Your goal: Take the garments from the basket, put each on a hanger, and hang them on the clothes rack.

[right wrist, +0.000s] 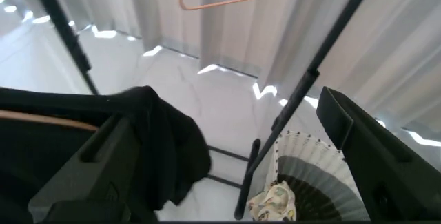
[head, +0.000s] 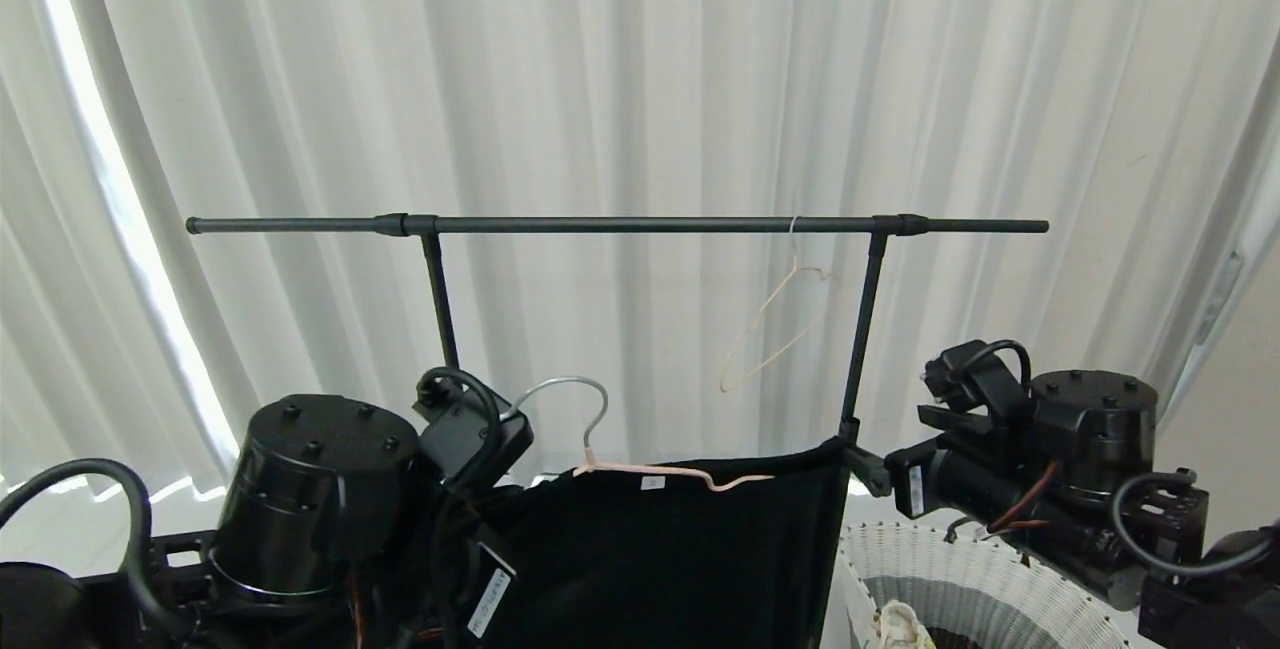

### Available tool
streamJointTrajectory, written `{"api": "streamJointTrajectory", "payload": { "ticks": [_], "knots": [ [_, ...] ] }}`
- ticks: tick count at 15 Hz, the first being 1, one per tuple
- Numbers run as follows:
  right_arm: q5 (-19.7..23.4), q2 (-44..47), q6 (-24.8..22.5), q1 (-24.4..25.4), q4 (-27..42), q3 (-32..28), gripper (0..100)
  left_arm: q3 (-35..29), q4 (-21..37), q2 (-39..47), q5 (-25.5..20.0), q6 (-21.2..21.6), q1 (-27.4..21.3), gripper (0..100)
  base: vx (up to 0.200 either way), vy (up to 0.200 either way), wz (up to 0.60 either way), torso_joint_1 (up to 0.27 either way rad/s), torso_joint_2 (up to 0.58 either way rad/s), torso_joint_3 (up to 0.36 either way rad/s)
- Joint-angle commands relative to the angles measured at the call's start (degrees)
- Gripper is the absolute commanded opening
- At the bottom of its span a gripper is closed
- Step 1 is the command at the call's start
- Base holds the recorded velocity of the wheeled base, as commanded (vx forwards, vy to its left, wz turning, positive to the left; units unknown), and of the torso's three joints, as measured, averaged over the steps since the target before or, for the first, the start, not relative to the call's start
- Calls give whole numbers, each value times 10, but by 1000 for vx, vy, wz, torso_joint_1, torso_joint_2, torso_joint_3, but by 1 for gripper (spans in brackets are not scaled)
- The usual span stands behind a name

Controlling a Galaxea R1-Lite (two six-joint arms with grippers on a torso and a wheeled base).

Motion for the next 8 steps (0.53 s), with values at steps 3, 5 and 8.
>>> {"api": "streamJointTrajectory", "payload": {
  "ticks": [3, 5, 8],
  "knots": [
    [66, -109, -19, 0, 104, 2, 100, -8, -2, 28, -1, -18, 0, 0, 0, 0, 0, 0, 0, 0],
    [125, -148, -49, -5, 194, -17, 100, -7, -8, 26, -1, -45, -5, 0, 0, 0, 0, 0, 0, 0],
    [173, -171, -54, -6, 287, -77, 100, -6, -8, 24, -1, -49, -7, 0, 0, 0, 0, 0, 0, 0]
  ]
}}
